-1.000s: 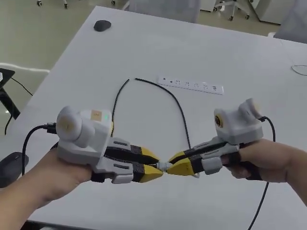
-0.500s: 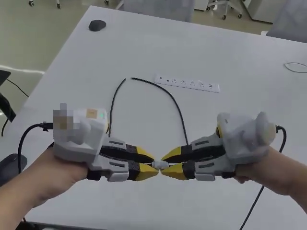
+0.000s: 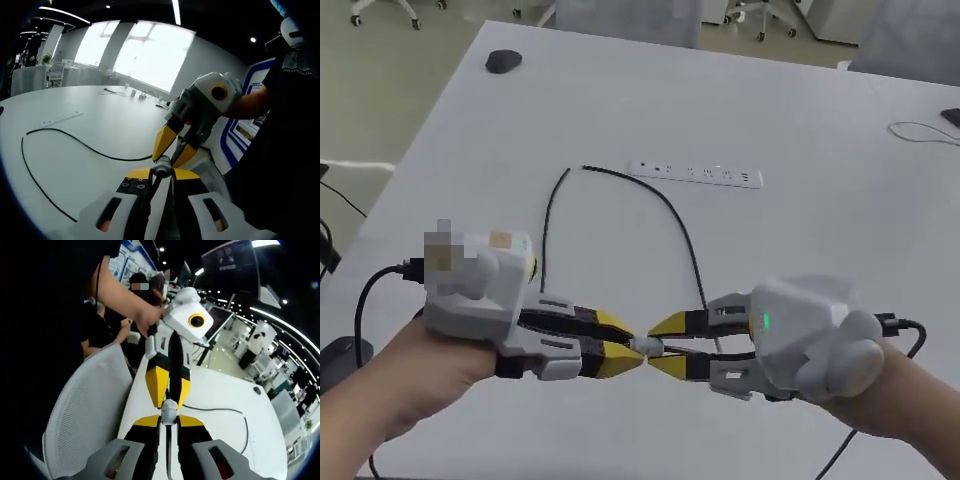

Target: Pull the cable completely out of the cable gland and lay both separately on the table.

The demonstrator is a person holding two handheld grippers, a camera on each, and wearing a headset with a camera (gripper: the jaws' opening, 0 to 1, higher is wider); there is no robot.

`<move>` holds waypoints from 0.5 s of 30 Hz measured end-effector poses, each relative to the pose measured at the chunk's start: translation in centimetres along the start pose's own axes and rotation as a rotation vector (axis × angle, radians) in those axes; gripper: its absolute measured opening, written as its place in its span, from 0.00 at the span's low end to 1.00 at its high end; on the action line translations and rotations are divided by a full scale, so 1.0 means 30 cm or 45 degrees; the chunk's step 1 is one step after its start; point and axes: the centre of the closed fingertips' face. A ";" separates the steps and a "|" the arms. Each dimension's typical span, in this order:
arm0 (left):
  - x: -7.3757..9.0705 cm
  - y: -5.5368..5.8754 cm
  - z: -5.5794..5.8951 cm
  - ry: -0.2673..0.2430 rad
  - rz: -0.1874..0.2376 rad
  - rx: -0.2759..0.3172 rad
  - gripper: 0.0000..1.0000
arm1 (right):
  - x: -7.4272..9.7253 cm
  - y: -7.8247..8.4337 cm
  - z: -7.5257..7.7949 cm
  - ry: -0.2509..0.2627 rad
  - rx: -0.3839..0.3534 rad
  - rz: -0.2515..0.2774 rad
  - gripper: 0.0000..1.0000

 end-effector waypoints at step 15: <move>-0.014 -0.018 0.015 -0.011 0.017 -0.029 0.15 | 0.028 -0.002 0.015 0.012 -0.160 0.009 0.09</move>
Point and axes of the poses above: the centre of the closed fingertips' face, and the gripper's own axes: x roughly backward along the fingers, z roughly to its right, y roughly out of its underside, and after that the axes turned 5 degrees about -x, right-handed
